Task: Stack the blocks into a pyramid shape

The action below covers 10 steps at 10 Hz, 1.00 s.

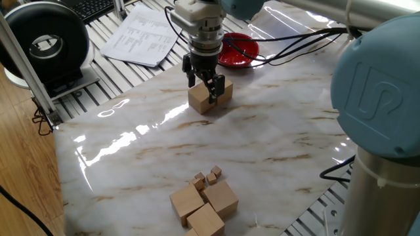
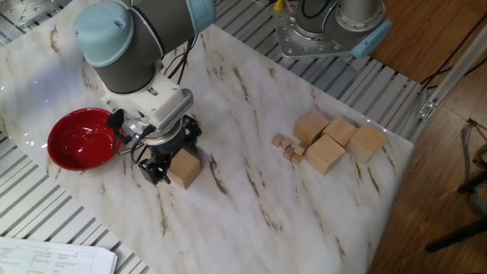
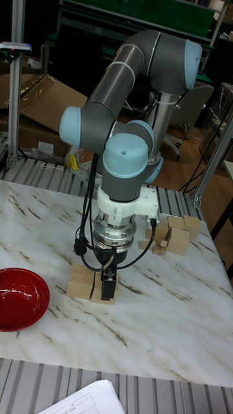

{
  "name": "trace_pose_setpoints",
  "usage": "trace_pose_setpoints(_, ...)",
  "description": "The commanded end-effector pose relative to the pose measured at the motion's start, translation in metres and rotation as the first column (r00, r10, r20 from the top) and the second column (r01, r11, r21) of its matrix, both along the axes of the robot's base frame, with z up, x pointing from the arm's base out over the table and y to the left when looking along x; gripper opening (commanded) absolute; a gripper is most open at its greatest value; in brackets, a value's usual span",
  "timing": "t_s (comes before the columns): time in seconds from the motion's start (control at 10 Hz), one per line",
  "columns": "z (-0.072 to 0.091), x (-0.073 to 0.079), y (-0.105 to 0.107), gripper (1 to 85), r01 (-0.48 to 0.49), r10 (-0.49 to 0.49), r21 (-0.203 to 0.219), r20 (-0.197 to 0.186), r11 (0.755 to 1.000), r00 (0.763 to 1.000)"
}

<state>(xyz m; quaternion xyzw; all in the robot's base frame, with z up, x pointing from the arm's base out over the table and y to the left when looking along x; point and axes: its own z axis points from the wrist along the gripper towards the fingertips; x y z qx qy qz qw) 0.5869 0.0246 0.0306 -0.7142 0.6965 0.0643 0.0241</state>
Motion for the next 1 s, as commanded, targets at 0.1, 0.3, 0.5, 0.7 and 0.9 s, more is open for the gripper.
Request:
trace_pose_setpoints(0.1, 0.006, -0.001, 0.01, 85.0, 0.019, -0.018, 0.03, -0.005, 0.999, 1.0)
trace_pose_setpoints(0.3, 0.007, -0.002, 0.014, 85.0, 0.028, -0.028, 0.039, -0.015, 0.999, 1.0)
trace_pose_setpoints(0.5, 0.011, -0.004, 0.016, 85.0, 0.037, -0.036, 0.039, -0.019, 0.999, 0.999)
trace_pose_setpoints(0.7, 0.017, -0.004, 0.021, 85.0, 0.052, -0.051, 0.034, -0.025, 0.998, 0.998)
trace_pose_setpoints(0.9, 0.023, -0.004, 0.04, 85.0, 0.086, -0.085, 0.032, -0.032, 0.996, 0.996)
